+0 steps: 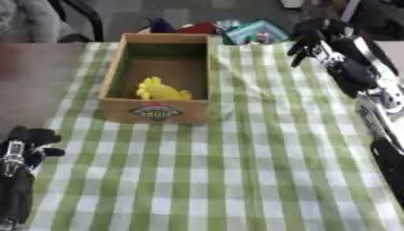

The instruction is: Pick up objects on the table and place them in the box.

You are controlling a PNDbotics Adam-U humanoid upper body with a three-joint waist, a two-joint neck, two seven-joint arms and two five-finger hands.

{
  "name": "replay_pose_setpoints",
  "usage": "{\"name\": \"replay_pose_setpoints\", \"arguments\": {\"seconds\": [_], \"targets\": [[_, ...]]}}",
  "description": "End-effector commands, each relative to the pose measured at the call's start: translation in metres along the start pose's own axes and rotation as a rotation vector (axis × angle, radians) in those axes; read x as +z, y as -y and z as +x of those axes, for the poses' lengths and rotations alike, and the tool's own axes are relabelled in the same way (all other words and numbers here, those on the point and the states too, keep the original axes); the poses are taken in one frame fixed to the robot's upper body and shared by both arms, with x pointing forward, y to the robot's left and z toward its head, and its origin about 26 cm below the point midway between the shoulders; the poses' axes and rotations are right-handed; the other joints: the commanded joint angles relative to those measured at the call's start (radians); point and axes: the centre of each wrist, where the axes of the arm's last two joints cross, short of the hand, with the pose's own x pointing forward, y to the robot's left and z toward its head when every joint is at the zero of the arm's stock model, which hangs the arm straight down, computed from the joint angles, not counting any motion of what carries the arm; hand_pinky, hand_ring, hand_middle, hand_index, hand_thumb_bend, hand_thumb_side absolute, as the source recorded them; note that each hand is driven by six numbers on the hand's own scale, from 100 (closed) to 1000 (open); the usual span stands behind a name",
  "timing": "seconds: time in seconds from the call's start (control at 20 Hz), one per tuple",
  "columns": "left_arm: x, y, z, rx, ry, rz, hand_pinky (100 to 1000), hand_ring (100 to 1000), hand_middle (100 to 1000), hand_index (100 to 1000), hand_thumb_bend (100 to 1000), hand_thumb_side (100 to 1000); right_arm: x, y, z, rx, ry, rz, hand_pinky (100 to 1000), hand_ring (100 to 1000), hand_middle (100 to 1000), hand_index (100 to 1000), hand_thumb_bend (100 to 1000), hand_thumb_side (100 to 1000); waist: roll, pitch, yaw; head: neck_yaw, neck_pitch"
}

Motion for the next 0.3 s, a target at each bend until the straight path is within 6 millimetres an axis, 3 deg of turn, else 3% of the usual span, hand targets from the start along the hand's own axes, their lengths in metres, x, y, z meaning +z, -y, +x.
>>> {"name": "replay_pose_setpoints", "arguments": {"seconds": [0.05, 0.3], "targets": [[-0.002, -0.007, 0.004, -0.024, 0.017, 0.016, 548, 643, 578, 511, 100, 707, 0.014, 0.006, 0.008, -0.030, -0.013, -0.066, 467, 575, 618, 737, 100, 482, 0.001, -0.010, -0.007, 0.016, 0.001], [-0.001, -0.009, 0.004, -0.031, 0.016, 0.031, 548, 643, 578, 511, 100, 708, 0.045, 0.003, -0.003, -0.053, -0.106, -0.144, 467, 572, 615, 736, 100, 521, 0.000, -0.007, -0.015, 0.028, 0.001]]}}
